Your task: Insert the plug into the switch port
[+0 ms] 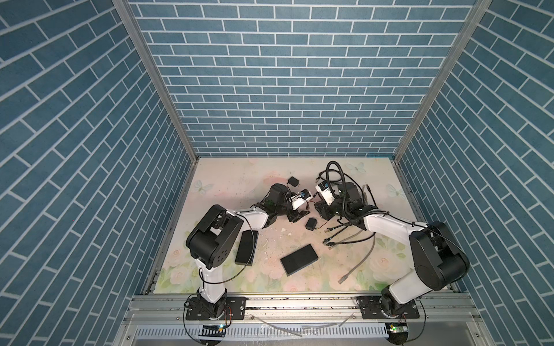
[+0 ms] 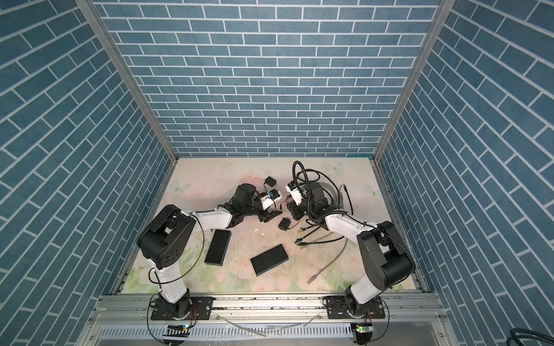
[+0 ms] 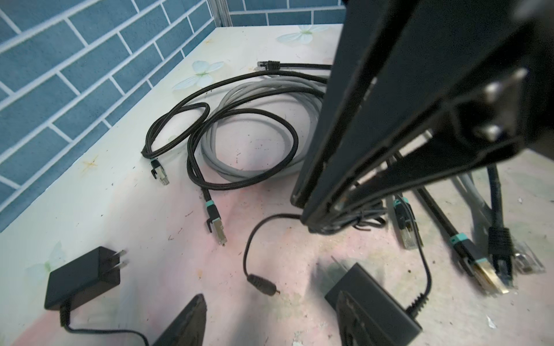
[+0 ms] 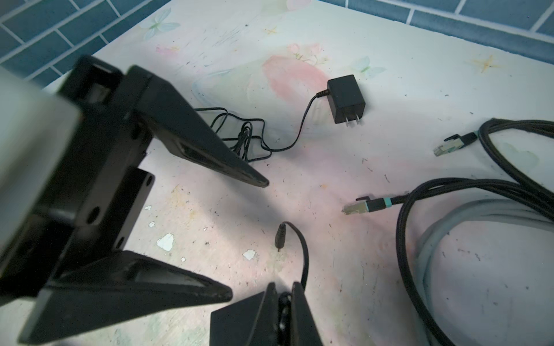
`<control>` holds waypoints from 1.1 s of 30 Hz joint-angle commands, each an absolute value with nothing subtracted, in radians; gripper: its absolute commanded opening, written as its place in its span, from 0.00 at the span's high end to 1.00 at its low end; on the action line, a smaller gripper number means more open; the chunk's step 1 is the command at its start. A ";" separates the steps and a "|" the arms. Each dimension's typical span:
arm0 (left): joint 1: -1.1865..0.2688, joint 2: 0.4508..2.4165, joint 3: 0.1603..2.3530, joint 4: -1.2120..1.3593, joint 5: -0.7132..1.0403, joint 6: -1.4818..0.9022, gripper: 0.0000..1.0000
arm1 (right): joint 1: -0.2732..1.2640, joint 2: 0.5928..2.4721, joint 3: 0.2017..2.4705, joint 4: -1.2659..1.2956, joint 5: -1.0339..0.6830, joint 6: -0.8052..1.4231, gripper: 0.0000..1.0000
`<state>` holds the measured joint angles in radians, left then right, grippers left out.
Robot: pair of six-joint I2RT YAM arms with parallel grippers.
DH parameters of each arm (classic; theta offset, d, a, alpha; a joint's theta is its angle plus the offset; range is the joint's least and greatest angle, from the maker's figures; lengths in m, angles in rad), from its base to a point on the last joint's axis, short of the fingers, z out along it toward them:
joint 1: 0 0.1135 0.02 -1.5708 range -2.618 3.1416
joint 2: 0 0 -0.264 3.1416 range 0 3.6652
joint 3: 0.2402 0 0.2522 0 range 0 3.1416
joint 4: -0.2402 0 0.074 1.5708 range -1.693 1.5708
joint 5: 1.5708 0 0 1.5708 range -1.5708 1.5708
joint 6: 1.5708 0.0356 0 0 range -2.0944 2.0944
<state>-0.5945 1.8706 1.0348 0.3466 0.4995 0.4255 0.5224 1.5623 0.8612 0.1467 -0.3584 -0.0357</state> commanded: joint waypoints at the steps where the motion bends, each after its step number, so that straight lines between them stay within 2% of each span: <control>1: -0.598 1.911 1.139 0.162 0.545 0.366 0.33 | 0.531 1.520 0.830 0.185 -0.383 -0.087 1.00; 4: -0.598 1.960 1.232 0.015 0.549 0.322 0.36 | 0.532 1.509 0.823 0.196 -0.388 -0.087 1.00; 7: -0.599 1.986 1.251 -0.022 0.542 0.285 0.39 | 0.532 1.501 0.818 0.201 -0.393 -0.087 1.00; 15: -0.600 1.912 1.093 0.208 0.556 0.243 0.41 | 0.534 1.483 0.802 0.213 -0.389 -0.095 1.00; 21: -0.599 1.894 1.062 0.297 0.545 0.216 0.47 | 0.534 1.473 0.796 0.215 -0.394 -0.095 1.00; 26: -0.597 1.890 1.034 0.399 0.486 0.188 0.44 | 0.534 1.458 0.787 0.216 -0.399 -0.097 1.00; 33: -0.598 1.897 1.044 0.415 0.499 0.178 0.45 | 0.534 1.440 0.778 0.223 -0.399 -0.095 1.00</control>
<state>-0.5945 1.9121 1.0485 0.3847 0.4984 0.1913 0.5278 1.4666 0.8043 0.2001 -0.3798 -0.0536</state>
